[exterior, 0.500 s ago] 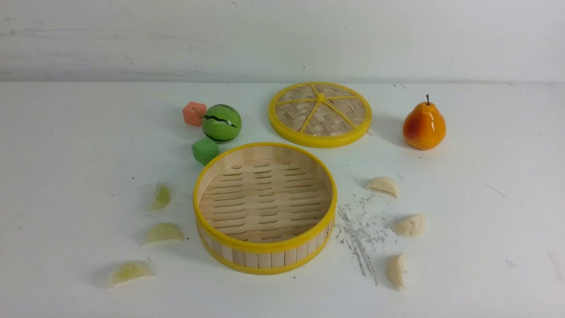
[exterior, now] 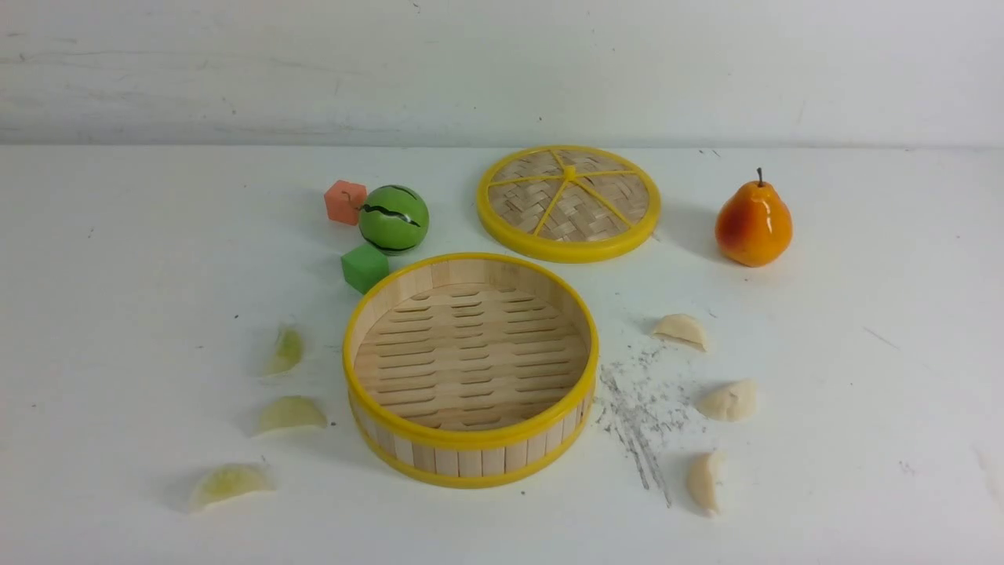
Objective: Put the dumplings into the steamer on the white table.
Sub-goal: 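Reach for and grasp a dumpling on the table with the left gripper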
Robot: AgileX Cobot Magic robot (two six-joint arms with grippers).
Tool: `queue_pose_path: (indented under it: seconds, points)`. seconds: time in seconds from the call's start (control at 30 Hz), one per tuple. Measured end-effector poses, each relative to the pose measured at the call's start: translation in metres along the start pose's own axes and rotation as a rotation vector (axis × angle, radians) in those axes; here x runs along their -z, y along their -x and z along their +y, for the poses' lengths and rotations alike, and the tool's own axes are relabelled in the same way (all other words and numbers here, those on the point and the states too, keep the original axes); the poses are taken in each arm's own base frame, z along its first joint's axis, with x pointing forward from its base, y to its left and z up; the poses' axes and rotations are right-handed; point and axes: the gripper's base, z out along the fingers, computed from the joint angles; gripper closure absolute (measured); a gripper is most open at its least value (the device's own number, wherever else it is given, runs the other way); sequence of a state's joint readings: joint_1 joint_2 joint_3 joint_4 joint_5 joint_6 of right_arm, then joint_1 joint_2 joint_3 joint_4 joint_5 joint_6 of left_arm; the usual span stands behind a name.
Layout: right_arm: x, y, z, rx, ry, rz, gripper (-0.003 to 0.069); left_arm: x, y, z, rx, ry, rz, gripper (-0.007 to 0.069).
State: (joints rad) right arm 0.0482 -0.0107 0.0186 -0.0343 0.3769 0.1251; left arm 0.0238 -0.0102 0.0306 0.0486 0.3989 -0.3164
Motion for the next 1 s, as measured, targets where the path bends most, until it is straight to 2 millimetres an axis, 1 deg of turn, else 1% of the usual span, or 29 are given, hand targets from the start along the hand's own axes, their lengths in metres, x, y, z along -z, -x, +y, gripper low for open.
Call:
queue_pose_path:
  seconds: [0.53, 0.67, 0.8, 1.0]
  points:
    - [0.000, 0.000, 0.000, 0.001, 0.000, 0.000, 0.0419, 0.000, 0.000, 0.000, -0.004, 0.000, -0.004, 0.0442]
    - [0.000, 0.000, 0.000, 0.013, -0.005, -0.003, 0.0419, 0.000, 0.003, -0.001, -0.004, -0.008, -0.029, 0.0442]
    - [-0.001, 0.004, 0.000, 0.029, -0.002, -0.060, 0.0419, 0.001, 0.012, -0.004, -0.005, -0.042, -0.132, 0.0439]
    - [0.005, 0.031, 0.004, 0.033, 0.041, -0.372, 0.0419, 0.009, 0.038, -0.012, -0.006, -0.141, -0.433, 0.0431]
